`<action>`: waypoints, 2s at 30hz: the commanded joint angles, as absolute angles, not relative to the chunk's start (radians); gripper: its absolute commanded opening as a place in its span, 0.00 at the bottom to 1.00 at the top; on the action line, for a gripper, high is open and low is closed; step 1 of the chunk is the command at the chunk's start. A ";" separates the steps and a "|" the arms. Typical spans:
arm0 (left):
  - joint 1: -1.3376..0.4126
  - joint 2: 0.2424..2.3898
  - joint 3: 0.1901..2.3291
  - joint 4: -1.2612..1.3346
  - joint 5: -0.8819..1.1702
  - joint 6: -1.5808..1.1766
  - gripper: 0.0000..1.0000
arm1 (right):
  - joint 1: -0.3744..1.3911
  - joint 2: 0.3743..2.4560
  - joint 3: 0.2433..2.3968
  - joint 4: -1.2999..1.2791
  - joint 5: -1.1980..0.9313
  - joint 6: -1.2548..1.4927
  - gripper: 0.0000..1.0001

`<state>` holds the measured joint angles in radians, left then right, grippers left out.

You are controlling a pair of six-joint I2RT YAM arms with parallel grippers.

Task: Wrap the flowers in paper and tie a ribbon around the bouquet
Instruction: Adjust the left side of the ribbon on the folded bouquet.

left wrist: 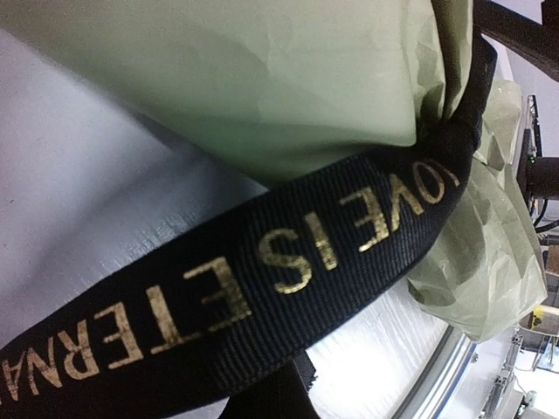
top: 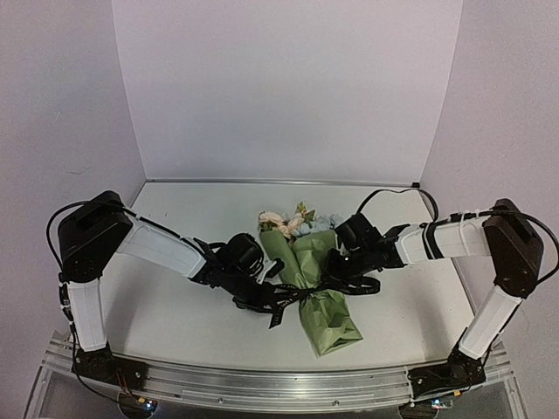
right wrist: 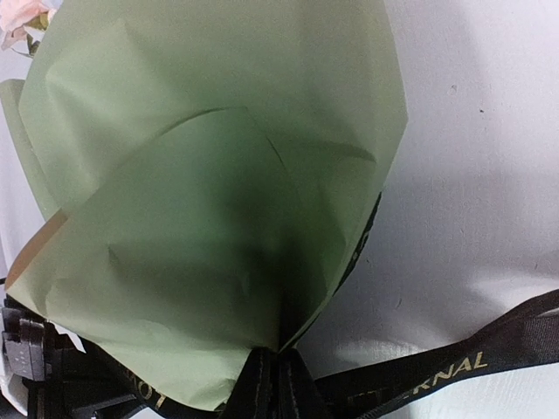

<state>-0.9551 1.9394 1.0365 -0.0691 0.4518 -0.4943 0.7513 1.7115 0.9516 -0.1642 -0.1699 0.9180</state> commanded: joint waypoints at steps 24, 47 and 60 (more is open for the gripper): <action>-0.905 1.808 0.915 -0.157 0.464 -0.441 0.00 | 0.749 1.653 0.962 -0.223 -0.080 0.871 0.12; -0.812 1.710 0.835 -0.246 0.437 -0.383 0.00 | 0.750 1.513 0.838 -0.276 -0.128 0.690 0.52; -0.793 1.673 0.843 -0.280 0.407 -0.378 0.00 | 0.751 1.550 0.899 -0.319 -0.164 0.561 0.61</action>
